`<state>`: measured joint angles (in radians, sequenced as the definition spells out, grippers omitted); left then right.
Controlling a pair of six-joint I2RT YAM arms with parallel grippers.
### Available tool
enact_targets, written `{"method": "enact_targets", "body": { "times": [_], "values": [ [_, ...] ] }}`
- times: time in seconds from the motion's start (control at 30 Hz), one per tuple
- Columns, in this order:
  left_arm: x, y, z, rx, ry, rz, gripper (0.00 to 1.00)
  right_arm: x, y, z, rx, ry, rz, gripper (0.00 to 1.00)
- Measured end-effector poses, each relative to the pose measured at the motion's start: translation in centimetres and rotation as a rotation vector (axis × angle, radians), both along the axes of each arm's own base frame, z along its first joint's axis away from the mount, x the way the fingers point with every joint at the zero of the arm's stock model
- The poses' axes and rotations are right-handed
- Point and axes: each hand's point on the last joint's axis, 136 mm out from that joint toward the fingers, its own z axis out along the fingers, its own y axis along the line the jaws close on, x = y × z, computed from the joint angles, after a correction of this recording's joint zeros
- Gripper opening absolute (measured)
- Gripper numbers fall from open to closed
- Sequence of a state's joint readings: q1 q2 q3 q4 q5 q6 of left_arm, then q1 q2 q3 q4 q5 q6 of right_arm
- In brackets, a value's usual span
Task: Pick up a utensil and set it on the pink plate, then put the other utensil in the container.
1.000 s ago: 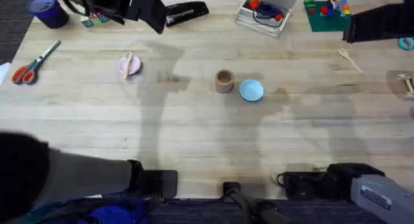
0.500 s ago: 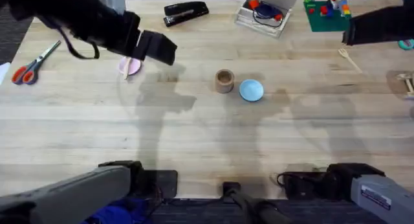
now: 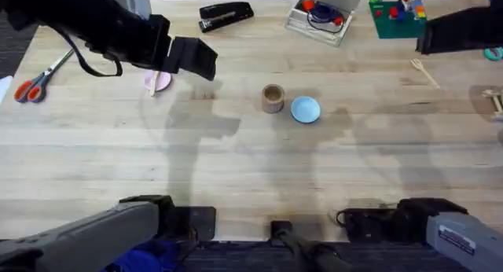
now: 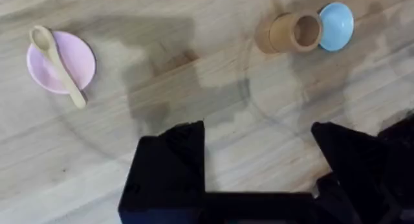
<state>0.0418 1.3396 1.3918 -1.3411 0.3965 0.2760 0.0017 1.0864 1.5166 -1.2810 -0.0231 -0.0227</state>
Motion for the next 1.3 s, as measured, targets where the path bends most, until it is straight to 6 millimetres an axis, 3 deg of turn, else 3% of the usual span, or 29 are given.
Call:
{"method": "enact_targets", "body": {
  "times": [0.13,0.37,0.67,1.0,1.3],
  "values": [
    [0.6,-0.5,0.4,-0.024,-0.043,-0.034,0.995,0.0,0.0,0.0,0.0,0.001,0.0,0.995],
    [-0.4,-2.9,1.2,-0.077,-0.191,-0.402,0.995,-0.2,0.0,-0.2,0.0,0.011,0.0,0.996],
    [-1.3,-4.5,-2.1,-0.112,-0.337,-0.713,0.995,-0.5,0.0,-0.4,0.0,0.027,0.0,0.996],
    [-0.8,-5.6,-2.1,-0.143,-0.467,-0.821,0.995,-0.6,-0.1,-0.4,-0.005,0.031,-0.003,0.996],
    [-1.4,-5.9,-1.9,-0.173,-0.47,-0.842,0.995,-0.1,-1.2,-1.0,-0.059,0.057,-0.001,0.996]
  ]
}}
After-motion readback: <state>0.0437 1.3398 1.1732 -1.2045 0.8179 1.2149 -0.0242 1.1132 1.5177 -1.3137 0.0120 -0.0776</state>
